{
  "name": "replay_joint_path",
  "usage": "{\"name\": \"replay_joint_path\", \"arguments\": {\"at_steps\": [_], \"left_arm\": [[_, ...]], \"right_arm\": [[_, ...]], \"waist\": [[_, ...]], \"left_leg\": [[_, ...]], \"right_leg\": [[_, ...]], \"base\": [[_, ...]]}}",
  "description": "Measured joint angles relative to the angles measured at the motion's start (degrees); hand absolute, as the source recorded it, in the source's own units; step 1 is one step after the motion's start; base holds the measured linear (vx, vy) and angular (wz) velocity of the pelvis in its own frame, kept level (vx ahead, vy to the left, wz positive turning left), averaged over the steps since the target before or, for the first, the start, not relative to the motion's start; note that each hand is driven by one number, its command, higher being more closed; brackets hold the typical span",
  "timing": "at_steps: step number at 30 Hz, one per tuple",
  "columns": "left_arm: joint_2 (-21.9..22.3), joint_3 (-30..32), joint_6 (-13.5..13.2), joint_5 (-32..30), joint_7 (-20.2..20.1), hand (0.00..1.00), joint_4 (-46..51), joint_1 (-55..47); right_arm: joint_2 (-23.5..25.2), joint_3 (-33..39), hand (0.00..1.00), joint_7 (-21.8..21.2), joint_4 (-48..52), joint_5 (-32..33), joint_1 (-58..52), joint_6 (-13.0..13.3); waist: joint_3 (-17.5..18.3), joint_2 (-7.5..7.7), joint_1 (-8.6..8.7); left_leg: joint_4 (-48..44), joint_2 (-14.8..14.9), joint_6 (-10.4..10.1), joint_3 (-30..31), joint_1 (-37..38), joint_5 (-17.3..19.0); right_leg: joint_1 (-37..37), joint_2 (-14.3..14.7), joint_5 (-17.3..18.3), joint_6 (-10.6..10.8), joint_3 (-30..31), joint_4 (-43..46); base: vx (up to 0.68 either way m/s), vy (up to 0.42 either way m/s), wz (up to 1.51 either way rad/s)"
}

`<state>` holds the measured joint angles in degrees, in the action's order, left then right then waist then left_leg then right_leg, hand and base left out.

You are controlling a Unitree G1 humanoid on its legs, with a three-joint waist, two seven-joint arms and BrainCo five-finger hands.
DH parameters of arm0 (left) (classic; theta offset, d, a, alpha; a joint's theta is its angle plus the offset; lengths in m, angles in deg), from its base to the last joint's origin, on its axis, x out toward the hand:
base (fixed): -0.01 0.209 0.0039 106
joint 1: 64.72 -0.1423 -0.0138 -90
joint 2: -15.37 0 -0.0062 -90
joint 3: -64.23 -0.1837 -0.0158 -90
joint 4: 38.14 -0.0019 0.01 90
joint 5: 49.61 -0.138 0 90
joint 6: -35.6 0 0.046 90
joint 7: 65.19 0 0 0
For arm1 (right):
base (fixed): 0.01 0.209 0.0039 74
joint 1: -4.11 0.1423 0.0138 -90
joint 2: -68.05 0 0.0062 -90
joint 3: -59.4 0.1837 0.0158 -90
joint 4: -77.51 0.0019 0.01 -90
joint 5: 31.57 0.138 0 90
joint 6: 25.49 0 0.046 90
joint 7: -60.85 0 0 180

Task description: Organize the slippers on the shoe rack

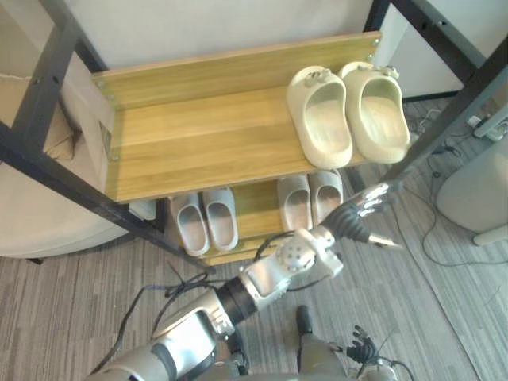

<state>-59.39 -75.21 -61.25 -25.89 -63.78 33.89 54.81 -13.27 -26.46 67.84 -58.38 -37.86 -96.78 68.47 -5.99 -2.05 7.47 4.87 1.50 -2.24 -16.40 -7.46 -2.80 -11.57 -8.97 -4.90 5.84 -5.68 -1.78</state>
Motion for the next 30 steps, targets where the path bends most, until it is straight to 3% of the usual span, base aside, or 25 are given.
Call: {"name": "replay_joint_path", "arguments": {"at_steps": [5, 10, 17, 23, 30], "left_arm": [[-3.6, 0.4, 1.2, -3.2, -2.0, 0.00, -6.4, -6.9], [-7.5, 6.5, 2.4, -7.0, -3.0, 0.00, -8.7, -15.1], [-9.8, 22.6, 2.5, -12.3, -2.6, 0.00, -17.2, -23.3], [-9.6, 36.4, 2.7, -18.0, 0.5, 0.00, -28.9, -27.1], [-9.2, 43.3, 2.8, -20.3, 3.2, 0.00, -34.1, -30.7]], "right_arm": [[-0.1, -0.4, 0.00, 0.0, -1.1, 0.0, 1.6, -0.1], [-1.0, -2.0, 0.00, -0.1, -3.1, 0.0, 3.7, -0.1], [-1.1, -2.7, 0.00, -1.0, -5.0, 0.0, 6.5, -0.1], [-1.0, -2.5, 0.00, -1.4, -5.5, 0.1, 6.6, 0.0], [0.3, -2.0, 0.00, -1.4, -7.9, 0.1, 7.0, 0.0]], "waist": [[0.0, 0.03, -0.14], [0.0, 0.12, -0.60], [0.1, 0.44, -1.62], [0.8, 1.79, -2.88], [1.3, 2.32, -3.80]], "left_leg": [[0.0, 0.0, 0.0, 1.5, 0.8, 0.0], [0.0, 0.2, -0.2, 2.4, 1.4, 0.1], [0.0, 0.2, -0.3, 3.8, 3.2, 0.1], [0.0, 0.4, -0.4, 4.7, 3.8, 0.2], [0.2, 0.1, -0.4, 5.9, 5.4, 0.2]], "right_leg": [[2.6, 0.2, -0.2, -0.1, -1.7, -1.8], [4.0, 0.3, -0.3, -0.2, -2.8, -2.6], [6.9, 0.3, -0.1, 0.0, -4.2, -3.3], [7.7, 0.2, 0.3, 0.1, -5.4, -3.4], [9.9, 0.0, 0.8, 0.3, -6.6, -3.5]], "base": [[0.01, -0.013, 0.14], [0.02, -0.012, 0.10], [0.00, -0.008, 0.09], [-0.04, -0.008, 0.08], [-0.01, -0.004, 0.10]]}}
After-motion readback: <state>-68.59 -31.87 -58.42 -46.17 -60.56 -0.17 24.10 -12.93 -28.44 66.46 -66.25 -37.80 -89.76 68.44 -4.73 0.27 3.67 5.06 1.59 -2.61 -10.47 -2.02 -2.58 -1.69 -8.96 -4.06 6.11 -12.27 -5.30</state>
